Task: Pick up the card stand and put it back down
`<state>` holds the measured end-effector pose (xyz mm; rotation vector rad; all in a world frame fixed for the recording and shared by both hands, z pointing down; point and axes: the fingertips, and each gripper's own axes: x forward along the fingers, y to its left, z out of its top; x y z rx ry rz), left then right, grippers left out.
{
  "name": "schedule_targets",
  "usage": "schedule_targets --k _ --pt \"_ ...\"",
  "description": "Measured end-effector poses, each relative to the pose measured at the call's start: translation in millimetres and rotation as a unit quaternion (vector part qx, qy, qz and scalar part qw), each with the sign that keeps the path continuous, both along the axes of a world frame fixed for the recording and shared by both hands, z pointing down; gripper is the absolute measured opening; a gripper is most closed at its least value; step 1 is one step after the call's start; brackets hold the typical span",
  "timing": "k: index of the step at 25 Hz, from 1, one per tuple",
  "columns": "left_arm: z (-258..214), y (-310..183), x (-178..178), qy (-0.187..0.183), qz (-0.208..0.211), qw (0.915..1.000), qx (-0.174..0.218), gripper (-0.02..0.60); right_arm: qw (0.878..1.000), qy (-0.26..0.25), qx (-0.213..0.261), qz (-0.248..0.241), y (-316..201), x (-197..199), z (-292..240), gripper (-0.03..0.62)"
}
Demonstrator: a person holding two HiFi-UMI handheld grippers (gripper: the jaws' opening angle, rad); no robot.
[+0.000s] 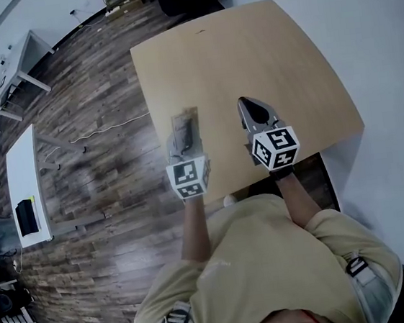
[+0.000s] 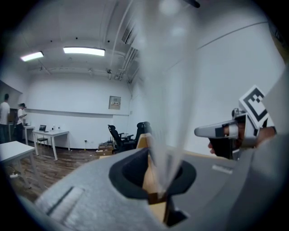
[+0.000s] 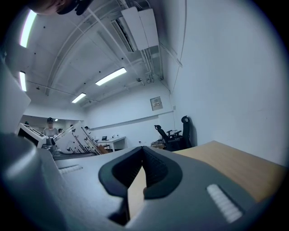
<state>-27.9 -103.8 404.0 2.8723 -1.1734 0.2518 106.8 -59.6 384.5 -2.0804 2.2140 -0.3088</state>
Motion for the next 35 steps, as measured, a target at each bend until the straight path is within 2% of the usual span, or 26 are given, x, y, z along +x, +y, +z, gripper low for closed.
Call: schedule_targets --k 4,10,18,22,27,32,35 --pt "-2 -6 -7 -0.001 -0.007 1.0000 -0.002 0.034 1.000 0.011 0.003 -0.014 -4 -13 -7 0.003" --pt "-2 -10 -11 -0.008 0.004 0.9998 0.016 0.034 1.000 0.018 0.001 -0.018 -14 -18 -7 0.003" --pt "27 -34 -29 -0.005 -0.018 0.9993 -0.032 0.035 0.999 0.021 -0.027 -0.039 -42 -27 9 0.003" --pt "39 -70 -40 -0.008 -0.032 0.9986 -0.042 0.035 0.997 0.021 -0.044 -0.051 -71 -33 21 0.003" --pt "73 -115 -64 -0.025 -0.044 0.9961 -0.072 0.034 0.993 0.019 -0.089 -0.074 -95 -40 47 0.003" --pt "106 -179 -83 -0.058 -0.059 0.9929 -0.086 0.034 0.988 0.011 -0.125 -0.094 -130 -37 78 0.003" --pt "123 -216 -88 -0.096 -0.057 0.9902 -0.084 0.034 0.985 0.020 -0.135 -0.109 -151 -38 86 0.003"
